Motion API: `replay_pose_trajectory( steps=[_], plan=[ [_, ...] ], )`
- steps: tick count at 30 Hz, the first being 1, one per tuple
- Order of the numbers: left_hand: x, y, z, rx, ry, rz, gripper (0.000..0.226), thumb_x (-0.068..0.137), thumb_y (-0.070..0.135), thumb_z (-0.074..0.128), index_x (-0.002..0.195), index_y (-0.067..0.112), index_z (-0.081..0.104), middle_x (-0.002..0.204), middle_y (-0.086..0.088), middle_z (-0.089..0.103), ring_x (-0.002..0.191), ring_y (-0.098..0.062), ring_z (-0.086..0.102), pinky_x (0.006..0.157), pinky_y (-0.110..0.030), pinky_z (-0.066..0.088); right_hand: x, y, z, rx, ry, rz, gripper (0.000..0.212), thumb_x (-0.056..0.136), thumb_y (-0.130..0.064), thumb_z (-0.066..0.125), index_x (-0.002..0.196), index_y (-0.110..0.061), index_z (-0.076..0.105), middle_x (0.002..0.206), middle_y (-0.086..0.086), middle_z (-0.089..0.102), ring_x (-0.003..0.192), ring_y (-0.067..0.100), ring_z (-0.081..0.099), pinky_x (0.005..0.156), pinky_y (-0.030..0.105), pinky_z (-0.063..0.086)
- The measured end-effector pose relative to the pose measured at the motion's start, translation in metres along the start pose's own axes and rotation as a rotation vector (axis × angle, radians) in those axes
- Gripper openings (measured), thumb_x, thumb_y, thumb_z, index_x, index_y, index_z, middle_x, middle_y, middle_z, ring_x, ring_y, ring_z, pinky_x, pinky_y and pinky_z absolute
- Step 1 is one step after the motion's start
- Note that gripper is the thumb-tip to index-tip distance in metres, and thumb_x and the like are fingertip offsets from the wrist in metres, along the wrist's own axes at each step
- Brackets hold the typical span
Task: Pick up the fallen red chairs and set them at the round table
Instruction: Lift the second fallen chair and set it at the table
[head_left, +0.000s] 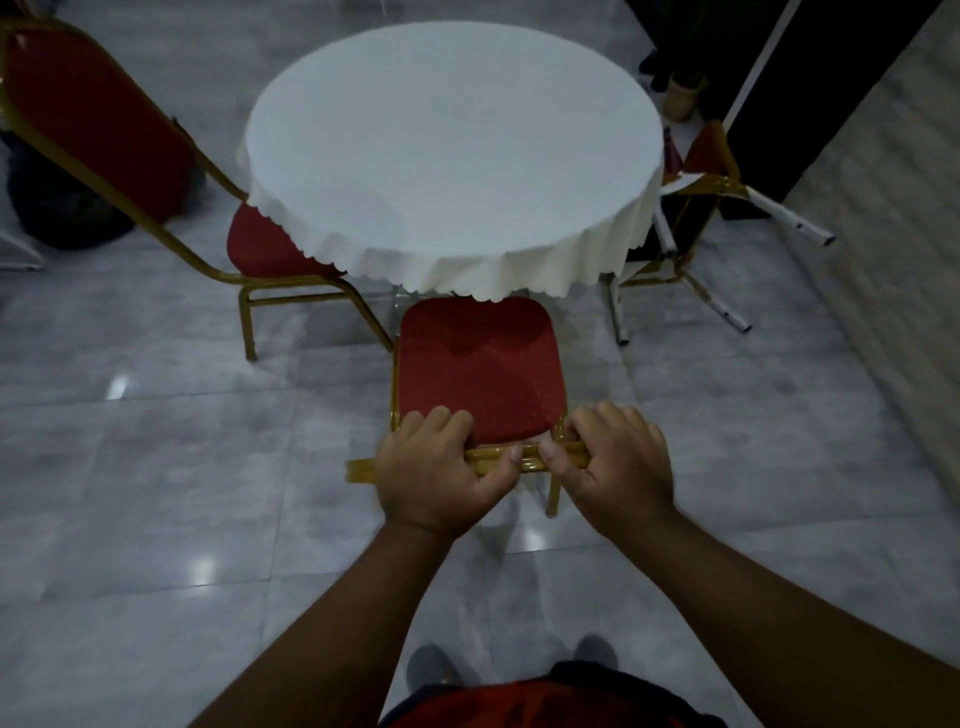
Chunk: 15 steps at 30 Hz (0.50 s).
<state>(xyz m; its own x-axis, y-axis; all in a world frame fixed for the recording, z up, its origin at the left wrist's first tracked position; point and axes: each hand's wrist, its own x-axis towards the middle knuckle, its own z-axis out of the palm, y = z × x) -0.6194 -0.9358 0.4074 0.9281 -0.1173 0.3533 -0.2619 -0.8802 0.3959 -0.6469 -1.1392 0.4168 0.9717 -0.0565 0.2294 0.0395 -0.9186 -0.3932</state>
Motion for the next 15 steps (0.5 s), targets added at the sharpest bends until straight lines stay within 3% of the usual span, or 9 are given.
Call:
replay_pose_trajectory(
  steps=[6, 11, 15],
  plan=[
    [0.012, -0.003, 0.002, 0.007, 0.010, 0.009, 0.055, 0.079, 0.074, 0.047, 0.068, 0.021, 0.053, 0.068, 0.004, 0.051, 0.066, -0.022, 0.051, 0.054, -0.035, 0.041, 0.012, 0.000, 0.000, -0.019, -0.047, 0.001, 0.058, 0.086, -0.084, 0.016, 0.080, -0.034, 0.044, 0.080, -0.011, 0.047, 0.078, 0.014, 0.043, 0.074, 0.037, 0.038],
    [0.014, -0.003, 0.004, 0.019, 0.011, 0.005, 0.055, 0.079, 0.074, 0.047, 0.068, 0.021, 0.053, 0.068, 0.005, 0.052, 0.066, -0.021, 0.050, 0.054, -0.033, 0.036, 0.014, 0.002, 0.000, -0.001, -0.051, 0.005, 0.050, 0.088, -0.080, 0.025, 0.080, -0.035, 0.042, 0.079, -0.012, 0.047, 0.080, 0.014, 0.043, 0.076, 0.037, 0.038],
    [0.014, -0.003, 0.004, 0.002, 0.011, 0.000, 0.054, 0.079, 0.073, 0.047, 0.068, 0.021, 0.053, 0.068, 0.006, 0.051, 0.066, -0.020, 0.049, 0.055, -0.032, 0.036, 0.013, 0.001, 0.000, -0.005, -0.056, 0.008, 0.053, 0.087, -0.082, 0.020, 0.080, -0.035, 0.041, 0.080, -0.012, 0.048, 0.080, 0.014, 0.043, 0.077, 0.038, 0.038]
  ],
)
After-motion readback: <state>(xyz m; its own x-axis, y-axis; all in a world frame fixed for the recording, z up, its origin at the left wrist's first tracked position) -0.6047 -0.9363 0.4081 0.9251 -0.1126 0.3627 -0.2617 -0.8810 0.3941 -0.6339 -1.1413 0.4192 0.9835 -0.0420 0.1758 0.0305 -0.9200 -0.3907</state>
